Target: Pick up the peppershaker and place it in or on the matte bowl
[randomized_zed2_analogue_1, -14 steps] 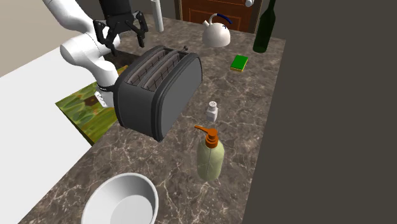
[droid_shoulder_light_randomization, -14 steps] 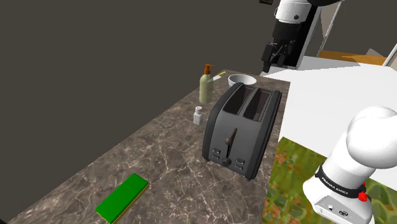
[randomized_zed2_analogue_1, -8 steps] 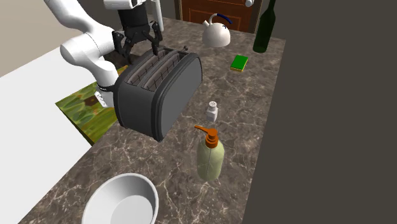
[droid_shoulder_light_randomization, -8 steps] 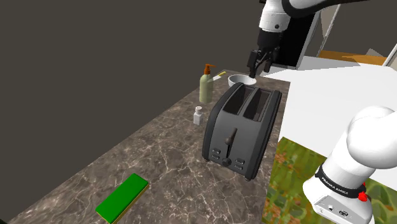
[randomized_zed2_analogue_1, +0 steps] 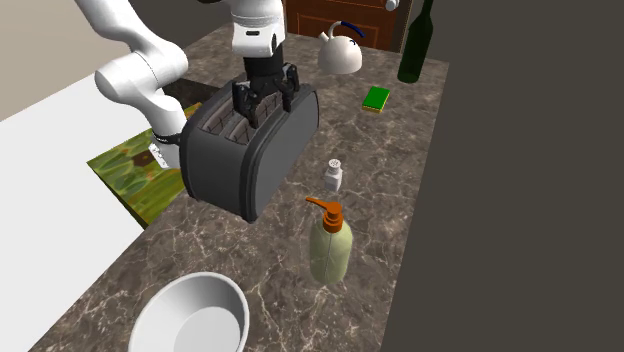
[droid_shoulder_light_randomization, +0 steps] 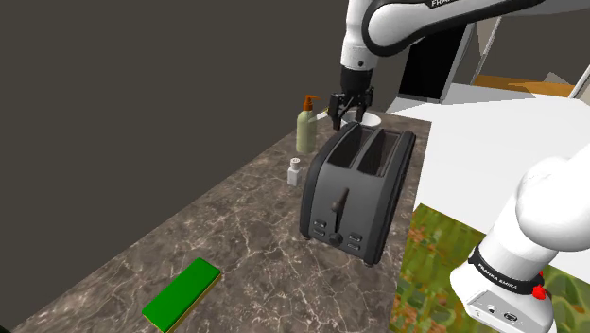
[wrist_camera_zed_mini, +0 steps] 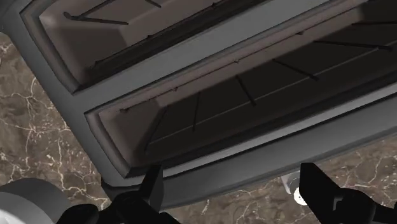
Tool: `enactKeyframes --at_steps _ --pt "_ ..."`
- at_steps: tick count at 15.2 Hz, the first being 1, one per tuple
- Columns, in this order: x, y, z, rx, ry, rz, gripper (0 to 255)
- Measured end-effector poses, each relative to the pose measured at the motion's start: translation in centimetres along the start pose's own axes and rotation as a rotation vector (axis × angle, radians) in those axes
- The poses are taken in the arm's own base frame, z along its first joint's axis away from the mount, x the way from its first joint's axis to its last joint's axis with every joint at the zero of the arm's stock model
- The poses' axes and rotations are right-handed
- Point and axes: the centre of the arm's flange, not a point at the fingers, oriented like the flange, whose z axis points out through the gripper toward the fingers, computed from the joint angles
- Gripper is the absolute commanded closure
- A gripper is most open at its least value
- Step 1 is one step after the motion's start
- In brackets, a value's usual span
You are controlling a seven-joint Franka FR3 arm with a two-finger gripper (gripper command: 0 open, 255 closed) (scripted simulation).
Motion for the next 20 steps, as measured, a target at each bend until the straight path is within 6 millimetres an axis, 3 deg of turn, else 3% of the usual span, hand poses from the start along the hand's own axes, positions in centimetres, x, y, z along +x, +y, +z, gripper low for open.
enactKeyframes --at_steps 5,12,16,17,18,20 --pt "5.0 -3.4 1.9 0.037 0.104 -0.001 0" --pt "11.5 -9.3 7.4 0.051 0.072 -0.010 0" --pt "12.2 -12.1 9.6 0.045 0.025 -0.027 0" --pt "12.8 -12.3 10.1 0.063 0.059 -0.026 0" --pt "12.6 -11.3 11.7 0.056 0.042 -0.021 0" --pt "11.8 -11.1 13.7 0.019 -0.040 -0.017 0"
